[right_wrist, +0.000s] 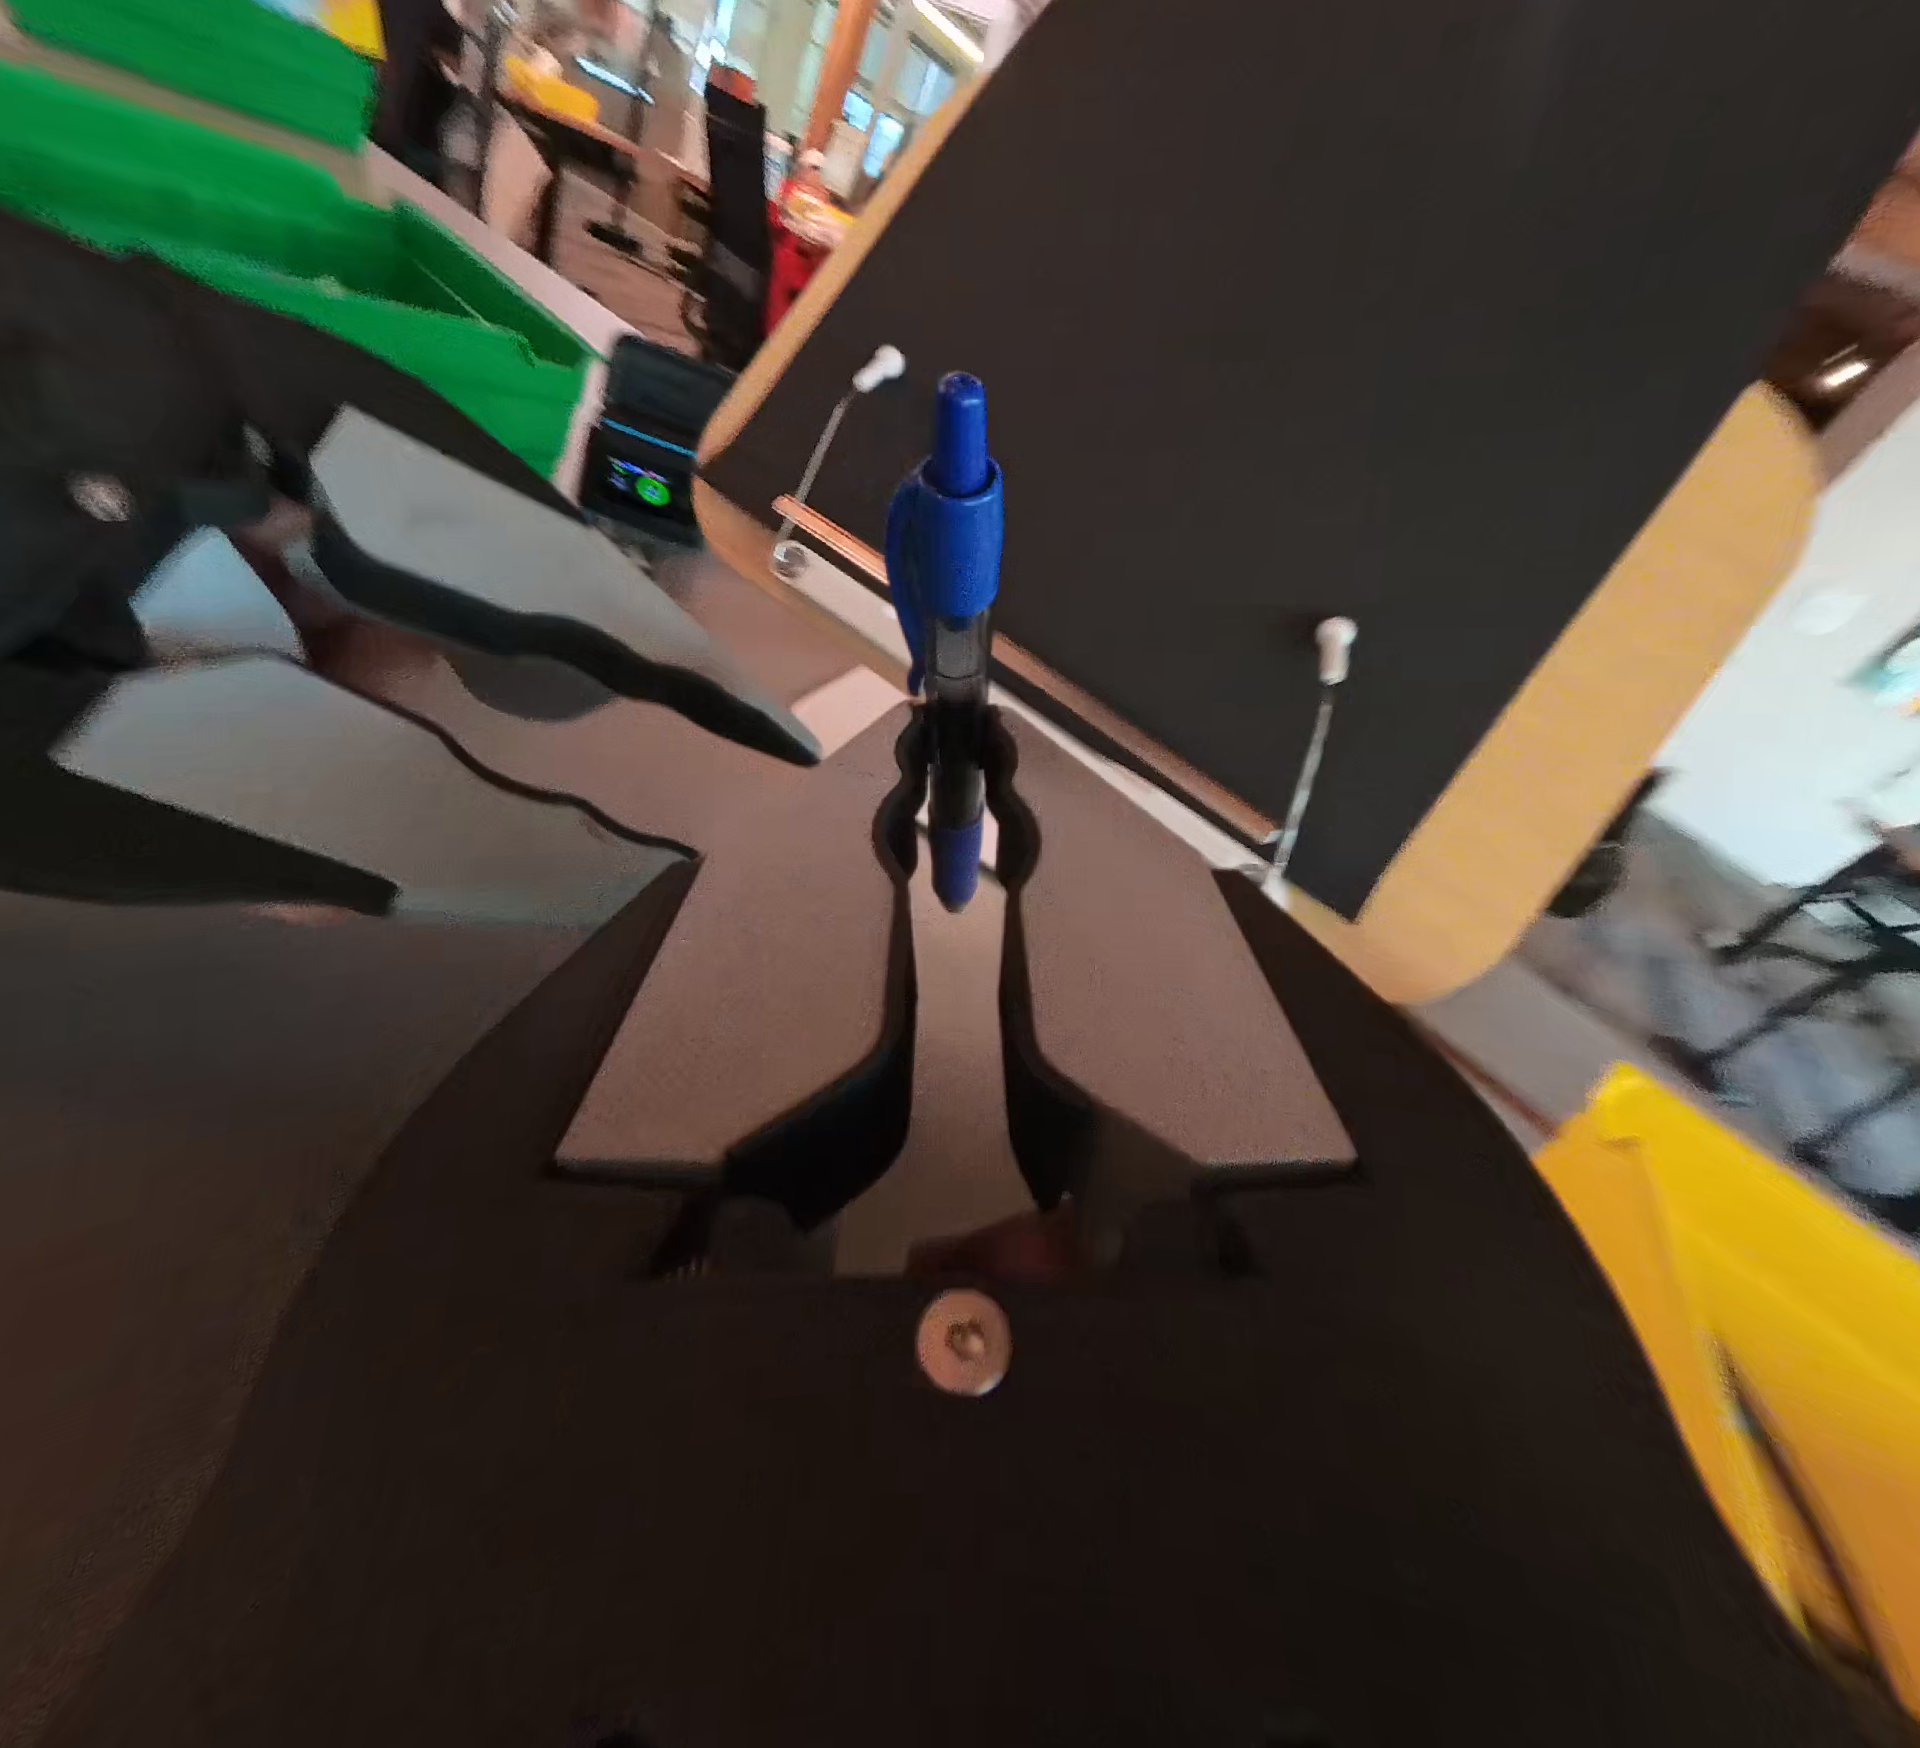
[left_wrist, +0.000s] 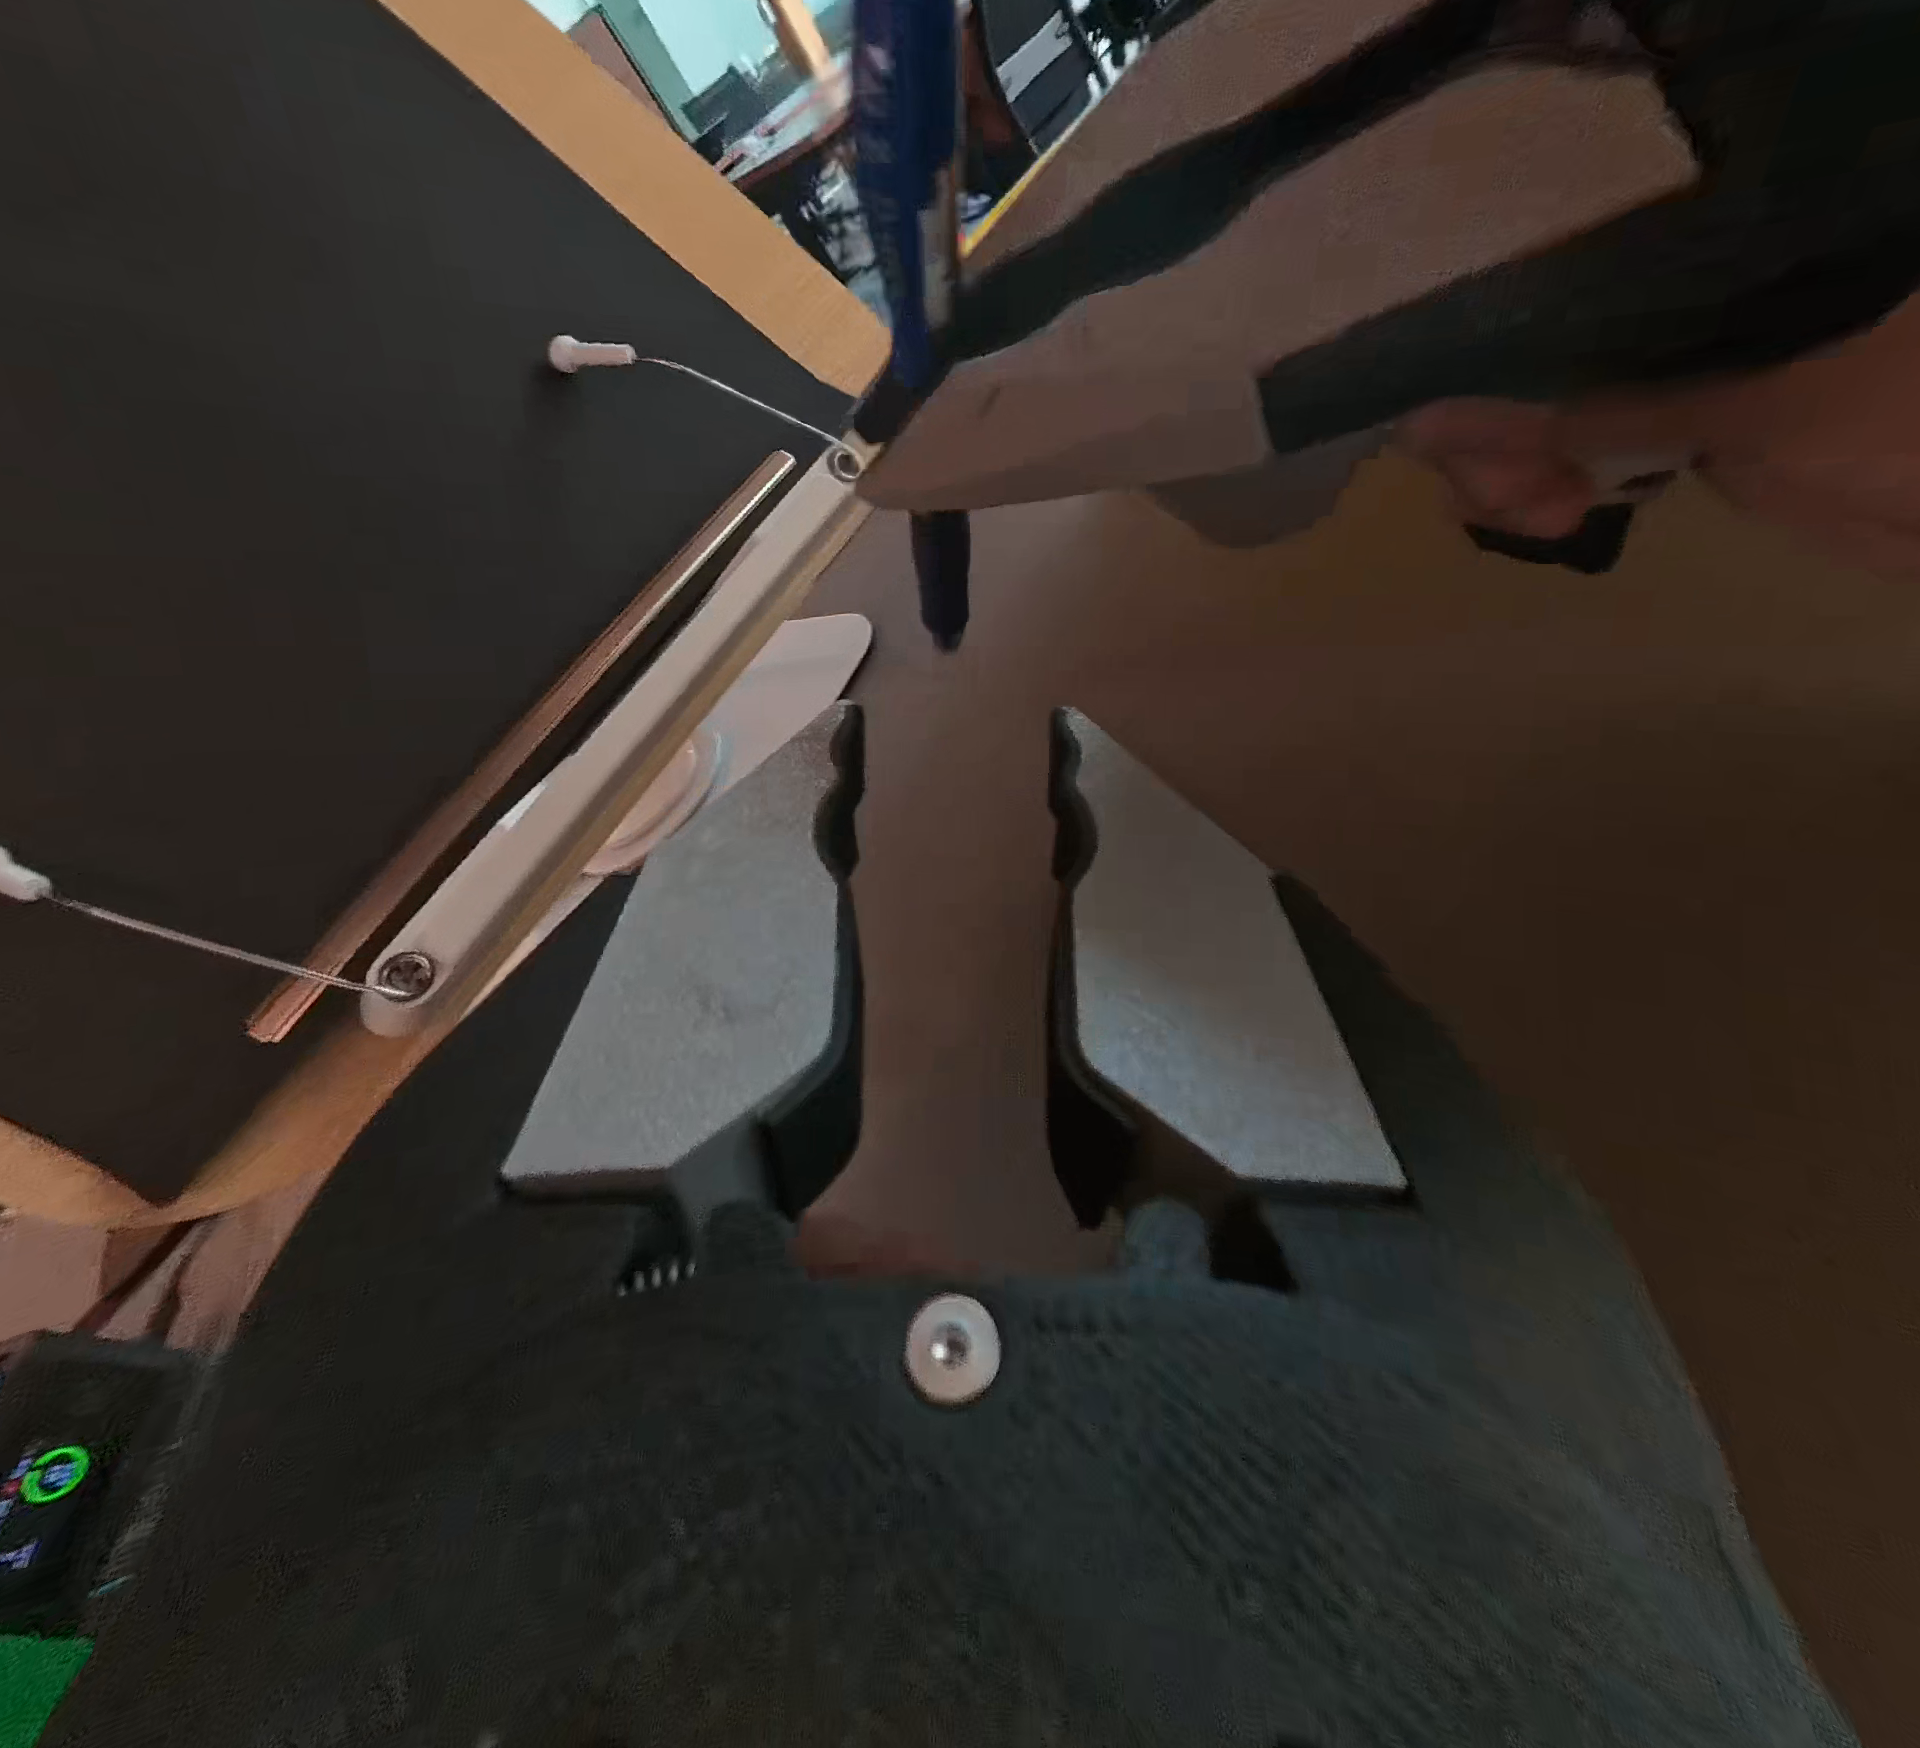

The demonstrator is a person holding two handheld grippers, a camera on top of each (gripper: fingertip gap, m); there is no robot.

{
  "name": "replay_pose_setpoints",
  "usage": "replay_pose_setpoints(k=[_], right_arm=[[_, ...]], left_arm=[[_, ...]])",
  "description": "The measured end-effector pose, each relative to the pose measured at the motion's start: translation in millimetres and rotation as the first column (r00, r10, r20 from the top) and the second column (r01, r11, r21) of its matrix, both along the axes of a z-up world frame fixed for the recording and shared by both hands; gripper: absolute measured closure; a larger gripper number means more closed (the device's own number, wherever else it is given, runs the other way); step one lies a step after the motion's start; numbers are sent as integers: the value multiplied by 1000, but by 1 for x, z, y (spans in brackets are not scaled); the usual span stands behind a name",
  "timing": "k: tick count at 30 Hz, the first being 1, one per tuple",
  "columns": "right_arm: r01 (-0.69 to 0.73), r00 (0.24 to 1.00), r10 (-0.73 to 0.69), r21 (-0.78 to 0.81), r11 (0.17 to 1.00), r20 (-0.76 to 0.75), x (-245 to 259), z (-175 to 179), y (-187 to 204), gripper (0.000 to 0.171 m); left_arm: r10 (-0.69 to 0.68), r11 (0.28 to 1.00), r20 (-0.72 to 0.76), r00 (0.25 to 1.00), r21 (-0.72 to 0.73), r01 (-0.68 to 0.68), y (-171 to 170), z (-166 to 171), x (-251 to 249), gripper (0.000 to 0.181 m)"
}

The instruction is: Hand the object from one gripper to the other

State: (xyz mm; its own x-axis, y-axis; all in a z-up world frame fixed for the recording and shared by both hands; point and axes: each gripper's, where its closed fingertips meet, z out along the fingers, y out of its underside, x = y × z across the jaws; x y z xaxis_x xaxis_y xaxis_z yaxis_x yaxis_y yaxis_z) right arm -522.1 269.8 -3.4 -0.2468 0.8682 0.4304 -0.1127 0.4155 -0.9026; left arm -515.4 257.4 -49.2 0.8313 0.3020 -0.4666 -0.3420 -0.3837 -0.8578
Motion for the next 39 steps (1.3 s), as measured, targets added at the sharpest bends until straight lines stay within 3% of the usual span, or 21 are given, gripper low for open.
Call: replay_pose_setpoints(k=[6, 10, 12, 16, 21, 24, 26, 29, 31, 32, 35, 39], right_arm=[[170, 982, -128, 346, 923, -141, -2, -3, 6, 164], [219, 973, -159, 460, 860, -165, -5, -9, 6, 165], [230, 970, -157, 489, 842, -187, -4, -9, 3, 165], [237, 965, -129, 556, 797, -227, -1, -8, -8, 165], [168, 981, -81, 554, 815, -178, 1, -17, -20, 163], [121, 990, -72, 486, 865, -117, 0, -21, -20, 156], [83, 996, -59, 414, 907, -70, -1, -23, -18, 147], [-83, 990, 67, 130, 988, 127, 1, -34, -27, 149], [-135, 954, 166, -139, 981, 248, 3, -33, -28, 153], [-151, 933, 226, -266, 952, 279, 5, -28, -26, 150], [-204, 867, 424, -591, 780, 260, 13, -6, -18, 137], [-289, 746, 653, -821, 493, 130, 29, 20, -17, 132]], left_arm=[[-112, 975, 215, 970, 214, 65, -8, 26, 4, 152], [-261, 941, 317, 912, 295, 166, -6, 36, 21, 132], [-266, 934, 278, 923, 312, 175, -5, 40, 25, 135], [-239, 929, 100, 966, 312, 197, -7, 51, 32, 169], [-219, 937, 24, 975, 283, 204, -8, 53, 35, 173], [-137, 952, -54, 989, 270, 147, -18, 61, 21, 174], [-105, 956, -229, 968, 246, 162, -27, 71, 21, 173], [-24, 988, -554, 832, 113, 104, -33, 71, 25, 173], [5, 997, -752, 659, 56, 57, -32, 73, 34, 173], [10, 998, -802, 597, 44, 42, -31, 72, 38, 173], [-4, 997, -854, 520, 35, 65, -28, 71, 52, 173], [-38, 996, -916, 400, -2, 90, -22, 67, 72, 173]])
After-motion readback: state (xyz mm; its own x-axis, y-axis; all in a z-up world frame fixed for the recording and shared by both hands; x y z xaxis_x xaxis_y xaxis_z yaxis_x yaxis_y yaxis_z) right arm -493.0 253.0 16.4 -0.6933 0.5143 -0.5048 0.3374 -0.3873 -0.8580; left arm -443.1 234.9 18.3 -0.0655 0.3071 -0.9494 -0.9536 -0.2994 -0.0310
